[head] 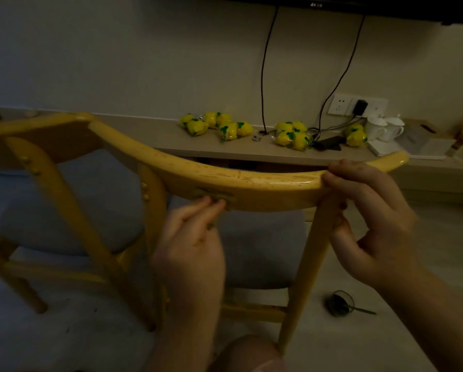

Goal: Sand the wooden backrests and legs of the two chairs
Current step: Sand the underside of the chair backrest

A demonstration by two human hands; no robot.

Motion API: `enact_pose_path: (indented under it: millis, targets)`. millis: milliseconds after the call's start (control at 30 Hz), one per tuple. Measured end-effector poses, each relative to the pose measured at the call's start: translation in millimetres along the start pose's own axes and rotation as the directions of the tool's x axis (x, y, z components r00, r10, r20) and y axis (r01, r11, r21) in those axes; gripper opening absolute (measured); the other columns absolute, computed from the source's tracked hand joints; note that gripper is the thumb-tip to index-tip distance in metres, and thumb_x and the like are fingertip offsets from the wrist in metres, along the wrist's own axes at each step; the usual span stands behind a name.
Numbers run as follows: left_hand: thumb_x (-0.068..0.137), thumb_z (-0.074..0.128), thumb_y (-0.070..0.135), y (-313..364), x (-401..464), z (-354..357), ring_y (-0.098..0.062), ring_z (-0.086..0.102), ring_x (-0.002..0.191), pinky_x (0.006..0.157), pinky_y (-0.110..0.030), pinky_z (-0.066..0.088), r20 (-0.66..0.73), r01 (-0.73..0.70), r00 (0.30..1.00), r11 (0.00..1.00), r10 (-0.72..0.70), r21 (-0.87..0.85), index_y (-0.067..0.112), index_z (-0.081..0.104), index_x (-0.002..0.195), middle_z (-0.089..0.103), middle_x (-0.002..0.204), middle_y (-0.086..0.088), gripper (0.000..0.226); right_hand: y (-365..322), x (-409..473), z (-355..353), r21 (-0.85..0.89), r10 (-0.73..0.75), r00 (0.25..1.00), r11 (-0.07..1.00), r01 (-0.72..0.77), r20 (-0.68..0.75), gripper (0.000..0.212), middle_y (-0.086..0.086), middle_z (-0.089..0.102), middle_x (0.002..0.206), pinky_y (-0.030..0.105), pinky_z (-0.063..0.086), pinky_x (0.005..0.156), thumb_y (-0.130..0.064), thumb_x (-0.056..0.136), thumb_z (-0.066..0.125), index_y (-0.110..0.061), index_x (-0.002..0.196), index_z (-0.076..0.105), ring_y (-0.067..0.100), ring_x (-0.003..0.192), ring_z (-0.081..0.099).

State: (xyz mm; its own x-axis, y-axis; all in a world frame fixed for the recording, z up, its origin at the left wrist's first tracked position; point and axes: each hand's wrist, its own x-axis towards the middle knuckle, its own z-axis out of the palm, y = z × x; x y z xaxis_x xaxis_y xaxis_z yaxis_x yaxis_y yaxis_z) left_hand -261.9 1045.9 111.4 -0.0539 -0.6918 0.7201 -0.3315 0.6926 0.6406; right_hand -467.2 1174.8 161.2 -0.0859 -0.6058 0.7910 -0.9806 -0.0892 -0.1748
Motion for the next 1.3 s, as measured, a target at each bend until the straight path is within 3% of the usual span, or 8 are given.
enact_pose_path:
  millis: [267,467,600,700,867,1067,1167,1300]
  targets:
    - [0.081,0.066,-0.017,-40,34,-27,-0.007,0.065,0.107,0.099,-0.013,0.047,-0.025,-0.039,0.999,0.999,0.039,0.001,0.015,0.077,0.110,0.065,0.112,0.007,0.045,-6,1,7,-0.014,0.038,0.998,0.999,-0.039,-0.058,0.048,0.019,0.057,0.133,0.035,0.041,0.109,-0.015,0.081,0.055,-0.003,0.127,0.061,0.029,0.134,0.051]
    - [0.087,0.058,-0.001,-12,16,-13,-0.008,0.066,0.105,0.097,-0.012,0.048,-0.002,-0.077,0.997,0.995,0.077,-0.068,0.011,0.080,0.106,0.073,0.107,-0.001,0.031,-14,1,9,-0.039,0.095,0.994,0.994,-0.097,-0.058,0.046,0.019,0.056,0.132,0.033,0.041,0.109,-0.013,0.081,0.054,-0.002,0.126,0.061,0.025,0.133,0.049]
    - [0.092,0.055,0.003,-19,22,-22,-0.015,0.069,0.106,0.098,-0.015,0.048,0.055,-0.143,0.988,0.989,0.144,-0.038,0.009,0.079,0.108,0.073,0.109,-0.007,0.030,-23,3,4,-0.061,0.137,0.990,0.988,-0.139,-0.023,0.047,0.018,0.054,0.134,0.023,0.035,0.110,-0.005,0.080,0.056,0.001,0.126,0.060,0.018,0.134,0.046]
    - [0.086,0.060,-0.006,-38,39,-32,-0.017,0.069,0.106,0.098,-0.013,0.048,-0.010,-0.098,0.995,0.995,0.099,0.026,0.009,0.079,0.107,0.073,0.111,-0.008,0.032,-30,6,2,-0.097,0.156,0.988,0.983,-0.157,-0.016,0.048,0.018,0.053,0.132,0.015,0.032,0.109,-0.001,0.077,0.057,0.006,0.124,0.061,0.020,0.132,0.045]
    - [0.086,0.059,-0.004,-30,36,-31,-0.013,0.067,0.105,0.097,-0.011,0.046,0.031,-0.101,0.994,0.995,0.102,-0.022,0.011,0.079,0.109,0.073,0.111,-0.005,0.033,-30,6,9,-0.119,0.181,0.982,0.975,-0.186,-0.053,0.047,0.027,0.055,0.131,0.024,0.034,0.111,-0.003,0.078,0.057,0.008,0.123,0.061,0.026,0.133,0.045]
    - [0.101,0.053,0.009,-19,29,-26,-0.016,0.068,0.101,0.091,-0.025,0.056,0.066,-0.236,0.968,0.969,0.241,-0.072,0.008,0.079,0.107,0.074,0.105,-0.007,0.026,19,-15,18,-0.106,0.172,0.985,0.980,-0.170,0.008,0.048,0.015,0.049,0.146,0.042,0.036,0.115,-0.028,0.093,0.048,-0.013,0.138,0.053,0.031,0.141,0.043]
    - [0.090,0.061,-0.003,-39,51,-43,-0.012,0.067,0.103,0.095,-0.015,0.050,-0.013,-0.183,0.983,0.983,0.183,0.006,0.010,0.079,0.107,0.073,0.109,-0.008,0.027,44,-27,23,-0.093,0.197,0.979,0.977,-0.191,0.058,0.051,0.006,0.043,0.153,0.052,0.036,0.117,-0.036,0.095,0.047,-0.026,0.145,0.047,0.032,0.145,0.040]
    - [0.083,0.065,-0.012,-70,97,-62,-0.008,0.065,0.108,0.096,-0.012,0.045,-0.034,-0.141,0.990,0.990,0.140,-0.013,0.018,0.076,0.114,0.068,0.114,0.003,0.044,45,-28,26,-0.060,0.200,0.979,0.979,-0.197,0.046,0.055,0.007,0.044,0.153,0.042,0.037,0.115,-0.031,0.092,0.052,-0.027,0.146,0.046,0.033,0.144,0.041]
